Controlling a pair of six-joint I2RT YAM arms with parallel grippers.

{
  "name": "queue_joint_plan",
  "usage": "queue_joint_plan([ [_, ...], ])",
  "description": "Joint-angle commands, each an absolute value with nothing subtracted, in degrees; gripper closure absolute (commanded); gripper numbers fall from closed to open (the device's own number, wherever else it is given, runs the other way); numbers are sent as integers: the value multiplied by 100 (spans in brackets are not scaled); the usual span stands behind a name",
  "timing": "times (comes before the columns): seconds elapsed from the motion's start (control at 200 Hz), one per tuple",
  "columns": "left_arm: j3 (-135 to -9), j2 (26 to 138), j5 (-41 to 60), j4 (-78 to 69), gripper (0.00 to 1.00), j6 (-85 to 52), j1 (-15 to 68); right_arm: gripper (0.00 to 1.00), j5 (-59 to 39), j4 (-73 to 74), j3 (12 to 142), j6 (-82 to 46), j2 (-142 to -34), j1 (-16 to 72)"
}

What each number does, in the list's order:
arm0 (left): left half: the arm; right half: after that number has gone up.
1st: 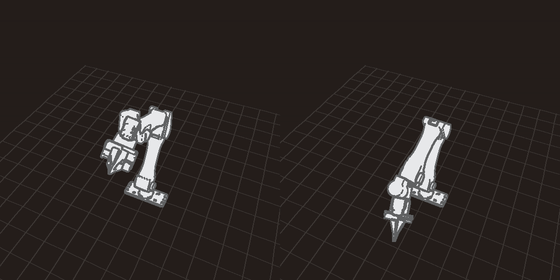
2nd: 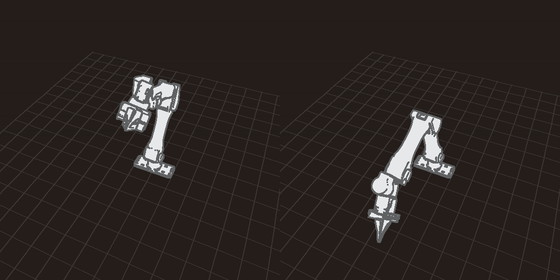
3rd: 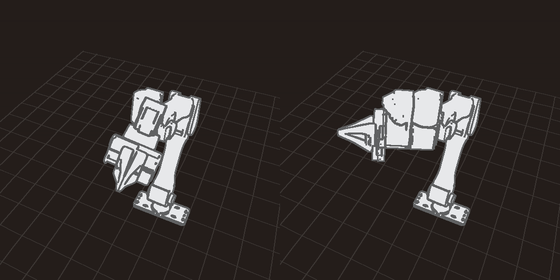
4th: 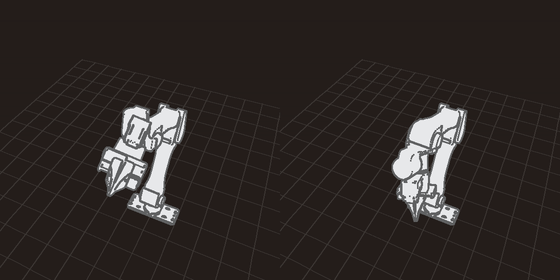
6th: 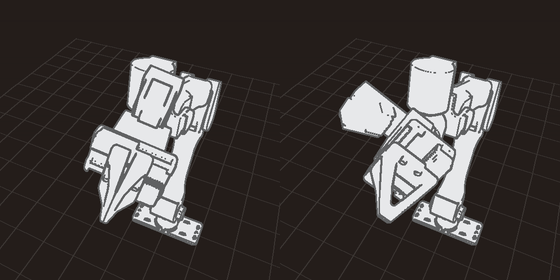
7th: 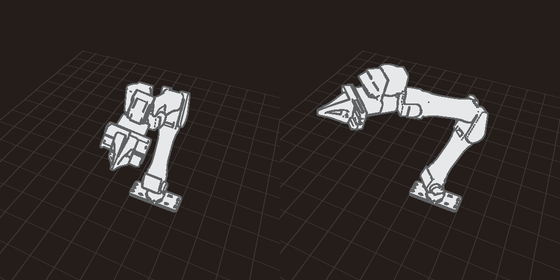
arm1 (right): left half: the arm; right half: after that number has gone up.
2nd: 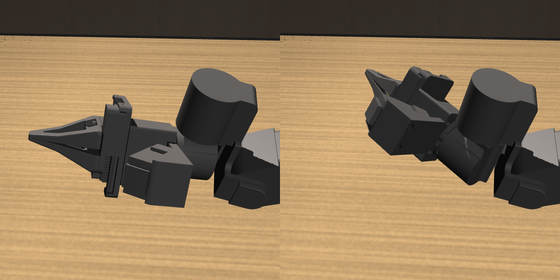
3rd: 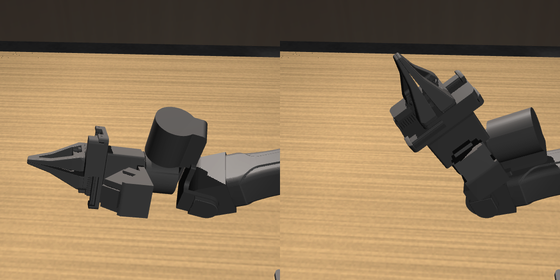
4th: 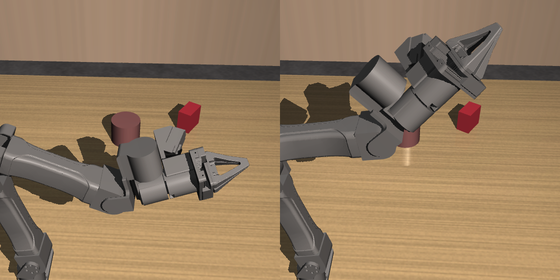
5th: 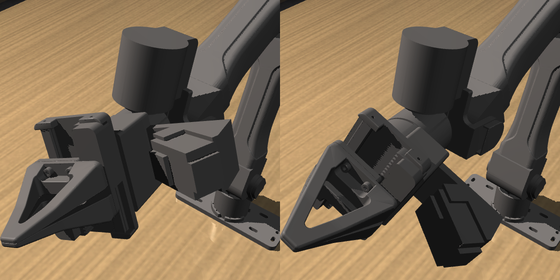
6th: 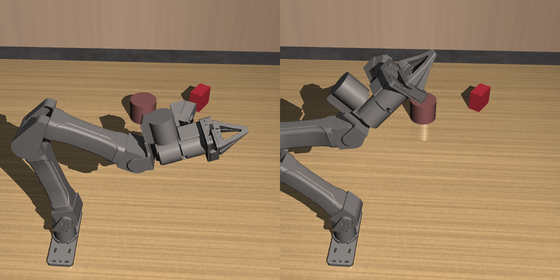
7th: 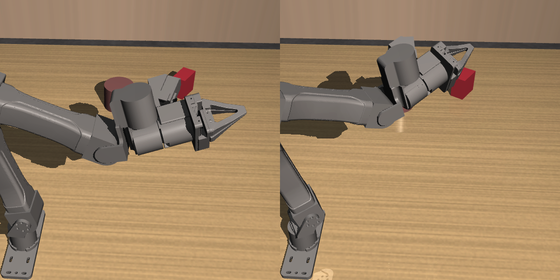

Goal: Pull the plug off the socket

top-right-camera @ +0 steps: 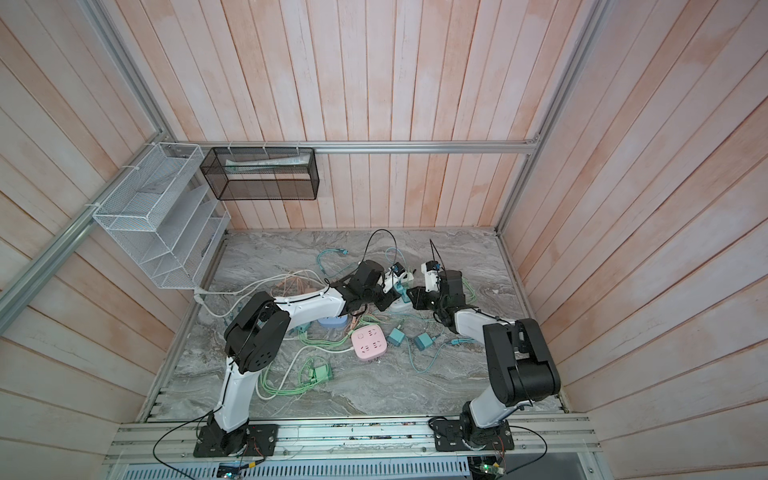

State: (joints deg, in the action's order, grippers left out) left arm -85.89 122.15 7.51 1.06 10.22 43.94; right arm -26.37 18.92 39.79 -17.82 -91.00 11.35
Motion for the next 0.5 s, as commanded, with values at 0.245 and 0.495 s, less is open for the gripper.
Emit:
queue_joint_plan([
  [0.245, -7820, 11308, 1450, -963, 83, -69, 3963, 78, -2393, 721, 3729, -1710, -9282, 1168],
  [0.495, -7380, 11221, 1742, -1257, 83, -832, 3625, 78, -2365, 703, 3732, -1711, -9281, 1170],
])
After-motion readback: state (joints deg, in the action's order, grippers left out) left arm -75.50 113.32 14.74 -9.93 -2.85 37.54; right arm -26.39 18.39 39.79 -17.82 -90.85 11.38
